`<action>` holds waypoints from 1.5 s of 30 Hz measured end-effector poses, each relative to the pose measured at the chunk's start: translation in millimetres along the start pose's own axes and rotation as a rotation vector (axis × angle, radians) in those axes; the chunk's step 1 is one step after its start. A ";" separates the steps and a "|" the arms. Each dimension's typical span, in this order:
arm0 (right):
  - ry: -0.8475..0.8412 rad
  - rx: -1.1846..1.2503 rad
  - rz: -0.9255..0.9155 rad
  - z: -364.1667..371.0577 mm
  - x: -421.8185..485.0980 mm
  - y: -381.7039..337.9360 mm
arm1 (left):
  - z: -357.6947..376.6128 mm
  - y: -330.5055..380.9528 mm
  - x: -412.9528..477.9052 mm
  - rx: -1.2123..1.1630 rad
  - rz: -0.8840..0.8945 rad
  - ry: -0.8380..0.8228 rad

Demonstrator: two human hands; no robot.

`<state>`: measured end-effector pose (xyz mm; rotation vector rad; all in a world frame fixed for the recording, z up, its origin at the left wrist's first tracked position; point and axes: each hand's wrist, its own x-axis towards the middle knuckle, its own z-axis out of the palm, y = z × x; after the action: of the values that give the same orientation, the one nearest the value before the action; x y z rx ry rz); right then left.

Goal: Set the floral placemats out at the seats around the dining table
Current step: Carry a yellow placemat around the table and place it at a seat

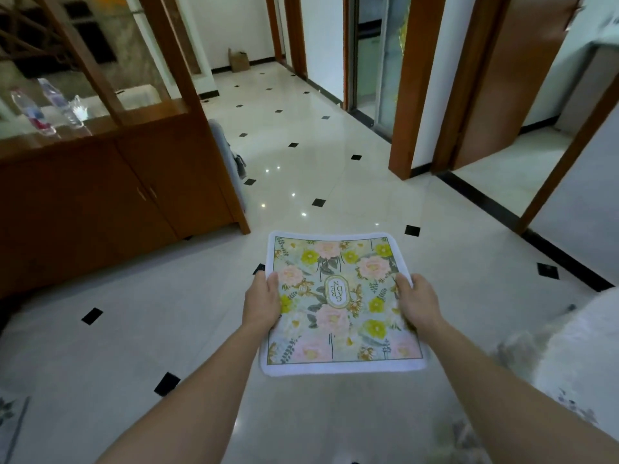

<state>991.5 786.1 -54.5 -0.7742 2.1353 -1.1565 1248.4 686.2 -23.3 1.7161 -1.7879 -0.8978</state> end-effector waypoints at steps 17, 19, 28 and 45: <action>0.299 0.004 0.161 -91.8 214.4 -9.7 | 177.7 157.8 219.7 -0.047 0.185 -0.316; 0.342 0.016 0.190 -99.2 247.6 -13.5 | 201.8 182.9 254.2 -0.043 0.228 -0.345; 0.530 0.033 0.334 -128.8 390.5 -41.5 | 300.7 290.2 400.6 -0.013 0.407 -0.494; 0.765 0.117 0.475 -270.3 540.6 1.3 | 505.2 483.0 473.7 0.010 0.625 -0.726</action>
<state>439.5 540.0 -49.9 0.2969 2.5985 -1.4209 514.2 269.4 -35.1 0.7374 -2.5627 -1.2929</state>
